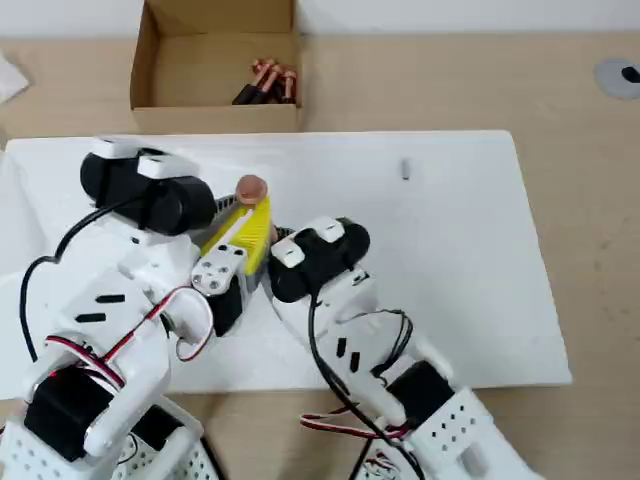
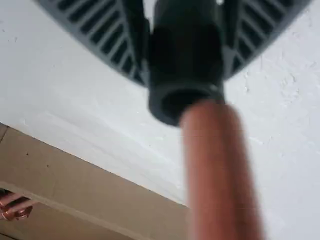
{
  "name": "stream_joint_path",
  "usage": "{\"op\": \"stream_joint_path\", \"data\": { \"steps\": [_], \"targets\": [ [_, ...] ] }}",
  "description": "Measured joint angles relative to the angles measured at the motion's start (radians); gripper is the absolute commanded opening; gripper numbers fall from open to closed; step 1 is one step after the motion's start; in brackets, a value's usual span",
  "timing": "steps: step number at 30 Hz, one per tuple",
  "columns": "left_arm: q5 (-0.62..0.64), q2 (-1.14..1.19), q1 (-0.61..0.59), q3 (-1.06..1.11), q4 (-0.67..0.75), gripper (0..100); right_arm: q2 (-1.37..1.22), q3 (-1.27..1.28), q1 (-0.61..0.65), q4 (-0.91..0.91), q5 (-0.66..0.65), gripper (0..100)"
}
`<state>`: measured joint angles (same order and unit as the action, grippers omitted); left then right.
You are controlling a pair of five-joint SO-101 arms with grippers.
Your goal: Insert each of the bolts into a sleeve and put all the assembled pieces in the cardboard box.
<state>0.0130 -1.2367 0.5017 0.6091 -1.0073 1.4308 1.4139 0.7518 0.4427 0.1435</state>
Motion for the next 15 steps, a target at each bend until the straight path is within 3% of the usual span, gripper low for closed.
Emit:
{"op": "stream_joint_path", "data": {
  "steps": [15],
  "targets": [
    [0.0,0.0,-0.032,0.0,-0.063,1,0.0,0.0,0.0,-0.023,0.0,0.9]
  ]
}}
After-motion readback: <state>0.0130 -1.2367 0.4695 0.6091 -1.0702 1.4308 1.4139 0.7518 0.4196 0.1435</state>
